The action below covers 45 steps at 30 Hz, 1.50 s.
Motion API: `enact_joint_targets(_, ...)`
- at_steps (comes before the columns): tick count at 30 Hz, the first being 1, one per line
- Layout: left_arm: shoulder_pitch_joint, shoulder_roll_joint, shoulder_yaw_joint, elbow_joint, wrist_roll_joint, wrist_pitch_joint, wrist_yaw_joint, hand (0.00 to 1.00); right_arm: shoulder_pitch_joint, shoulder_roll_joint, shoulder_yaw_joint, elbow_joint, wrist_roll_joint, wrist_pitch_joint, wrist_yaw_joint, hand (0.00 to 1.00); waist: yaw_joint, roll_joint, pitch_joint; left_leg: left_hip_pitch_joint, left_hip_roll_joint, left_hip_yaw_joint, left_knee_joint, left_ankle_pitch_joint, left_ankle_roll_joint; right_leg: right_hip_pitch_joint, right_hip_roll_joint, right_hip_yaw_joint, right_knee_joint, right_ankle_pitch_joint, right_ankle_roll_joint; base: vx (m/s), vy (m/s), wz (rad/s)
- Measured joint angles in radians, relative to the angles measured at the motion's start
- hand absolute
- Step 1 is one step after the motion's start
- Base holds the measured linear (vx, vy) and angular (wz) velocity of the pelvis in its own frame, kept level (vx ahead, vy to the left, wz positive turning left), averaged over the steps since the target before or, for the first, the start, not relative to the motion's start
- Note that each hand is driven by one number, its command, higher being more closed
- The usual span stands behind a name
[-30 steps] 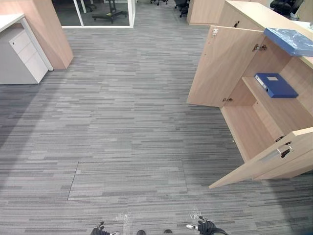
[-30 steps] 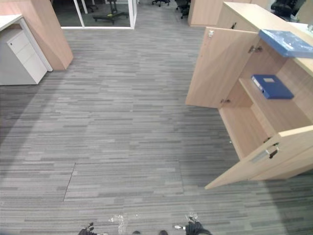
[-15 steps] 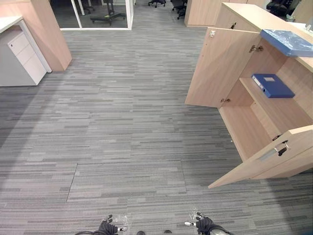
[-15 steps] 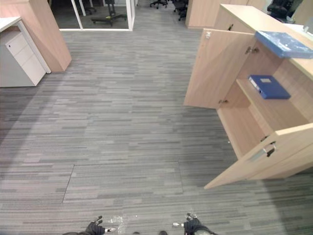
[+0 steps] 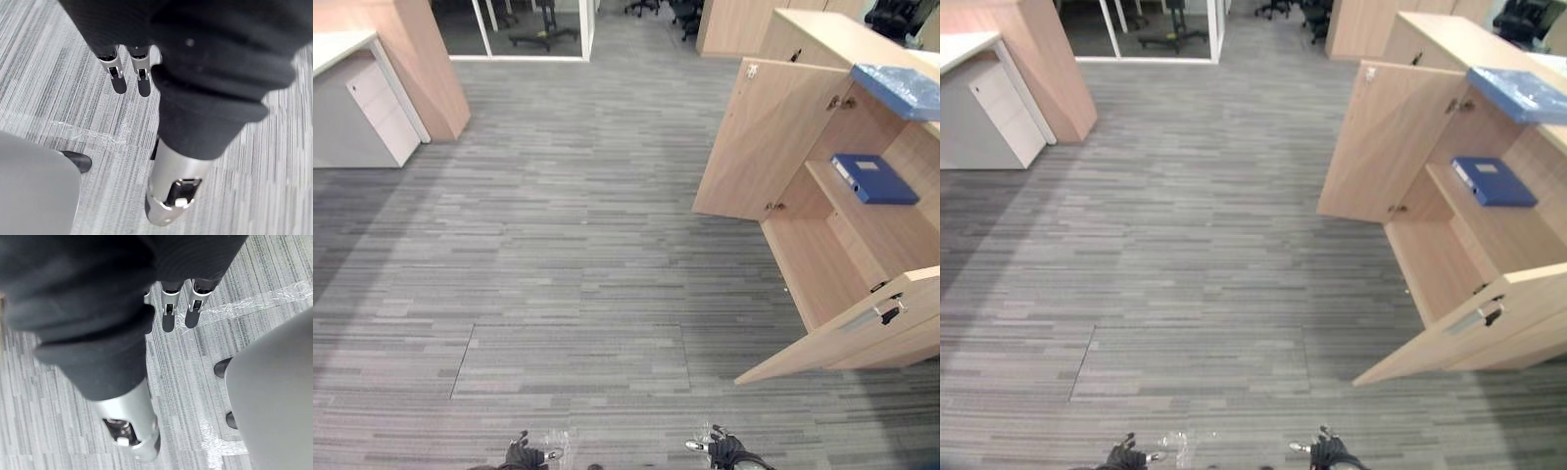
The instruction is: Walk over to the cabinet, pick up the folder, carry it to the office cabinet, place the folder inside the office cabinet, then close the office cabinet door
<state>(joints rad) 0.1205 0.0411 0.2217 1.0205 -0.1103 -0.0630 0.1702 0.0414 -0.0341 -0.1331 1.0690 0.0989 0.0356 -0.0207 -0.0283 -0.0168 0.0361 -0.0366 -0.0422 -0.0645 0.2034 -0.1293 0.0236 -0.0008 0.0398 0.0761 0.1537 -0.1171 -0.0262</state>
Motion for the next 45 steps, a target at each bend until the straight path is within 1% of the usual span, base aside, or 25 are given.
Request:
enact_joint_targets(2, 0.01, -0.015, 0.032, -0.03, -0.013, 0.0, -0.004, 0.0, 0.02, -0.001, -0.003, -0.019, 0.002, -0.001, 0.009, 0.0, 0.013, 0.006, 0.014, -0.037, 0.022, 0.001, 0.138, -0.079, -0.013, 0.0, 0.022, -0.009, 0.048, -0.043, -0.01, -0.07, -0.038, 0.03)
enact_joint_targets(3, 0.014, -0.018, 0.057, -0.05, -0.013, -0.001, -0.009, 0.0, 0.031, -0.001, -0.002, -0.033, 0.003, -0.002, 0.014, 0.0, 0.023, 0.006, 0.013, -0.084, 0.043, 0.015, 0.249, -0.113, -0.032, 0.003, 0.042, -0.008, 0.062, -0.064, -0.029, -0.06, -0.041, 0.05)
enact_joint_targets(6, 0.005, -0.041, 0.134, -0.101, -0.018, -0.003, -0.03, 0.0, 0.03, -0.001, -0.005, -0.039, -0.002, 0.002, 0.019, 0.0, 0.044, -0.001, 0.044, -0.256, 0.089, 0.068, 0.572, -0.151, -0.036, 0.036, 0.052, 0.014, 0.083, -0.079, -0.058, 0.04, -0.052, -0.17)
enact_joint_targets(8, 0.004, -0.039, 0.134, -0.104, -0.018, -0.005, -0.037, 0.0, 0.028, -0.001, -0.006, -0.035, -0.003, 0.003, 0.02, 0.0, 0.055, -0.004, 0.047, -0.281, 0.108, 0.073, 0.546, -0.159, -0.038, 0.044, 0.037, 0.037, 0.096, -0.094, -0.05, 0.13, 0.047, -0.44)
enact_joint_targets(11, 0.002, -0.052, 0.139, -0.109, -0.017, -0.008, -0.043, 0.0, 0.029, -0.001, -0.006, -0.037, -0.003, 0.003, 0.02, 0.0, 0.06, 0.003, 0.049, -0.293, 0.153, 0.06, 0.345, -0.126, -0.06, 0.06, 0.006, 0.084, 0.115, -0.144, -0.015, 0.18, 0.163, -0.38)
enact_joint_targets(12, 0.002, -0.057, 0.143, -0.11, -0.019, -0.01, -0.043, 0.0, 0.028, -0.002, -0.006, -0.037, -0.003, 0.003, 0.02, 0.0, 0.061, 0.004, 0.049, -0.295, 0.161, 0.06, 0.297, -0.096, -0.065, 0.065, -0.002, 0.091, 0.118, -0.155, -0.006, 0.31, 0.264, -0.23)
enact_joint_targets(13, 0.002, -0.058, 0.147, -0.107, -0.017, -0.012, -0.043, 0.0, 0.031, 0.0, -0.008, -0.037, -0.002, 0.003, 0.018, 0.0, 0.065, 0.01, 0.04, -0.275, 0.158, 0.097, 0.257, 0.016, -0.078, 0.071, -0.026, 0.104, 0.116, -0.177, 0.018, 0.34, 0.293, -0.27)
enact_joint_targets(15, 0.0, -0.059, 0.15, -0.099, -0.017, -0.013, -0.043, 0.0, 0.027, 0.013, -0.046, -0.037, -0.003, 0.001, 0.019, 0.0, 0.072, 0.002, 0.037, -0.26, 0.126, 0.146, 0.249, 0.0, -0.065, 0.087, -0.061, 0.145, 0.091, -0.17, 0.019, 0.39, 0.293, -0.32)
enact_joint_targets(17, 0.0, -0.064, 0.159, -0.097, -0.018, -0.014, -0.043, 0.0, 0.005, 0.042, -0.083, -0.037, -0.003, 0.001, 0.018, 0.0, 0.081, 0.001, 0.031, -0.233, 0.109, 0.199, 0.258, -0.03, -0.03, 0.104, -0.093, 0.184, 0.064, -0.139, 0.015, 0.36, 0.242, -0.42)
enact_joint_targets(22, 0.022, -0.078, 0.158, -0.089, -0.017, -0.013, -0.043, 0.0, -0.002, 0.089, -0.092, -0.03, -0.002, 0.002, 0.02, 0.0, 0.101, 0.007, -0.026, -0.118, 0.078, 0.273, 0.149, -0.04, -0.014, 0.092, -0.141, 0.234, 0.1, -0.092, 0.038, 0.23, 0.124, -0.54)
enact_joint_targets(23, 0.029, -0.085, 0.156, -0.089, -0.018, -0.013, -0.043, 0.0, 0.0, 0.09, -0.12, -0.034, -0.001, 0.002, 0.02, 0.0, 0.102, 0.014, -0.029, -0.07, 0.066, 0.278, 0.115, -0.039, -0.013, 0.065, -0.139, 0.233, 0.2, -0.094, 0.042, 0.26, 0.126, -0.52)
enact_joint_targets(24, 0.033, -0.085, 0.147, -0.089, -0.017, -0.013, -0.043, 0.0, 0.001, 0.089, -0.148, -0.04, 0.006, 0.002, 0.019, 0.0, 0.102, 0.015, -0.029, -0.002, 0.047, 0.281, 0.08, -0.038, -0.011, -0.004, -0.128, 0.227, 0.421, -0.094, 0.066, 0.26, 0.13, -0.48)
enact_joint_targets(25, 0.033, -0.081, 0.14, -0.088, -0.017, -0.013, -0.043, 0.0, 0.001, 0.089, -0.156, -0.049, 0.014, 0.002, 0.018, 0.0, 0.101, 0.01, -0.024, 0.024, 0.037, 0.281, 0.071, -0.039, -0.01, -0.041, -0.127, 0.218, 0.525, -0.077, 0.094, 0.21, 0.1, -0.29)
enact_joint_targets(26, 0.032, -0.077, 0.129, -0.086, -0.017, -0.012, -0.044, 0.0, 0.005, 0.089, -0.16, -0.067, 0.031, 0.001, 0.018, 0.0, 0.092, 0.011, -0.016, 0.065, 0.022, 0.278, 0.051, -0.046, 0.001, -0.095, -0.132, 0.191, 0.67, -0.018, 0.129, 0.2, 0.03, 0.0)
enact_joint_targets(27, 0.025, -0.08, 0.117, -0.084, -0.017, -0.011, -0.044, 0.0, 0.01, 0.086, -0.166, -0.095, 0.041, -0.003, 0.017, 0.0, 0.076, 0.022, -0.009, 0.119, 0.016, 0.265, 0.023, -0.077, 0.016, -0.157, -0.139, 0.145, 0.833, 0.002, 0.119, 0.16, 0.009, 0.05)
enact_joint_targets(29, 0.016, -0.075, 0.116, -0.07, -0.016, -0.011, -0.044, 0.0, 0.01, 0.089, -0.179, -0.116, 0.049, -0.009, 0.016, 0.0, 0.074, 0.017, 0.001, 0.169, 0.017, 0.253, 0.009, -0.1, 0.012, -0.232, -0.148, 0.074, 0.935, -0.07, 0.097, 0.19, -0.059, 0.15)
enact_joint_targets(31, 0.009, -0.076, 0.112, -0.067, -0.016, -0.011, -0.044, 0.0, 0.006, 0.091, -0.192, -0.124, 0.08, -0.021, 0.008, 0.0, 0.066, 0.023, 0.021, 0.218, 0.047, 0.225, -0.003, -0.116, 0.001, -0.264, -0.149, -0.028, 0.872, -0.146, 0.084, 0.18, -0.132, 0.37)
enact_joint_targets(32, 0.011, -0.076, 0.11, -0.067, -0.016, -0.011, -0.044, 0.0, 0.003, 0.089, -0.192, -0.122, 0.087, -0.026, 0.002, 0.0, 0.062, 0.023, 0.023, 0.244, 0.069, 0.212, -0.02, -0.119, -0.019, -0.265, -0.151, -0.089, 0.739, -0.164, 0.083, 0.23, -0.182, 0.38)
enact_joint_targets(34, 0.011, -0.074, 0.11, -0.068, -0.016, -0.015, -0.044, 0.0, -0.001, 0.089, -0.189, -0.111, 0.106, -0.028, -0.008, 0.0, 0.062, 0.014, 0.026, 0.268, 0.081, 0.202, -0.028, -0.137, -0.057, -0.259, -0.175, -0.155, 0.46, -0.128, 0.074, 0.27, -0.204, 0.21)
enact_joint_targets(35, 0.005, -0.086, 0.112, -0.042, -0.014, -0.015, -0.043, 0.0, -0.011, 0.072, -0.188, -0.104, 0.12, -0.028, -0.012, 0.0, 0.05, 0.033, 0.03, 0.282, 0.102, 0.191, -0.022, -0.15, -0.074, -0.24, -0.157, -0.192, 0.403, -0.086, 0.043, 0.26, -0.176, 0.09)
enact_joint_targets(37, 0.001, -0.106, 0.118, -0.031, -0.011, -0.016, -0.044, 0.0, -0.035, 0.048, -0.188, -0.073, 0.12, -0.028, -0.019, 0.0, 0.044, 0.066, 0.034, 0.287, 0.141, 0.192, -0.035, -0.131, -0.067, -0.23, -0.118, -0.212, 0.392, -0.083, 0.039, 0.33, -0.229, -0.12)
enact_joint_targets(39, -0.015, -0.107, 0.129, -0.028, -0.006, -0.015, -0.044, 0.0, -0.062, 0.041, -0.188, -0.046, 0.119, -0.024, -0.02, 0.0, 0.043, 0.066, 0.057, 0.317, 0.159, 0.199, -0.054, -0.103, -0.071, -0.244, -0.106, -0.24, 0.441, -0.084, 0.039, 0.28, -0.244, -0.39)
enact_joint_targets(42, -0.029, -0.111, 0.157, -0.005, 0.023, -0.014, -0.044, 0.0, -0.064, 0.041, -0.187, -0.032, 0.117, -0.025, -0.019, 0.0, 0.031, 0.061, 0.056, 0.335, 0.168, 0.215, -0.058, -0.052, -0.072, -0.211, -0.086, -0.251, 0.39, -0.108, 0.007, 0.22, -0.198, -0.29)
enact_joint_targets(43, -0.028, -0.111, 0.164, -0.004, 0.027, -0.011, -0.044, 0.0, -0.064, 0.043, -0.189, -0.03, 0.116, -0.025, -0.018, 0.0, 0.024, 0.061, 0.056, 0.329, 0.175, 0.213, -0.021, -0.055, -0.077, -0.172, -0.074, -0.253, 0.336, -0.135, -0.012, 0.16, -0.133, -0.12)
enact_joint_targets(45, -0.027, -0.112, 0.198, -0.013, 0.03, -0.007, -0.047, 0.0, -0.057, 0.048, -0.204, -0.03, 0.115, -0.025, -0.017, 0.0, 0.014, 0.061, 0.053, 0.243, 0.207, 0.181, 0.189, -0.067, -0.096, -0.118, -0.047, -0.262, 0.263, -0.132, -0.007, 0.15, -0.13, 0.09)
